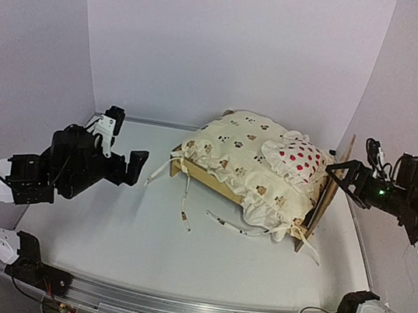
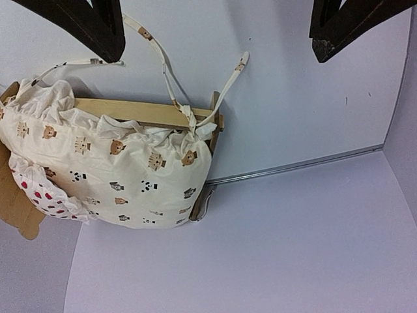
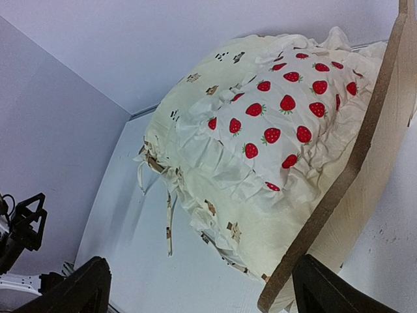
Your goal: Set up the pet bed
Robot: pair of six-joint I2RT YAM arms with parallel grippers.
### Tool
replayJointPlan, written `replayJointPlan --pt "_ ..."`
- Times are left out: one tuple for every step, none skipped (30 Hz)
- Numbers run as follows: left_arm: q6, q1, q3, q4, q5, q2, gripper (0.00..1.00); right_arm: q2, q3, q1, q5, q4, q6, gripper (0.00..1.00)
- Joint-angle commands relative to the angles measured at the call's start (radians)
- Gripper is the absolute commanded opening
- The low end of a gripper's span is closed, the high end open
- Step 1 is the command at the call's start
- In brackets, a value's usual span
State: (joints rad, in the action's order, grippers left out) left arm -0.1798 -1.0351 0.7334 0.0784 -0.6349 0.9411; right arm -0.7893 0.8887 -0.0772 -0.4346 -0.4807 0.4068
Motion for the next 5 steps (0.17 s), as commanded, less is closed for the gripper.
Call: replayJointPlan --pt "0.014 -0.001 0.026 -0.023 -0.030 0.006 1.00 0.005 -0.012 0.000 -0.007 0.054 -0.028 0.98" --pt "0.016 0.000 0.028 -0.024 -0.029 0.006 1.00 0.006 -0.012 -0.001 -0.012 0.054 -0.031 0.98" --pt "0.019 0.000 0.029 -0.025 -0.029 0.006 1.00 0.006 -0.011 -0.001 -0.015 0.054 -0.033 0.98" --pt "0.021 -0.001 0.029 -0.026 -0.027 0.007 1.00 0.007 -0.010 0.000 -0.017 0.054 -0.033 0.98" --pt "0.023 -0.001 0.029 -0.026 -0.025 0.007 1.00 0.009 -0.009 0.000 -0.018 0.054 -0.033 0.98"
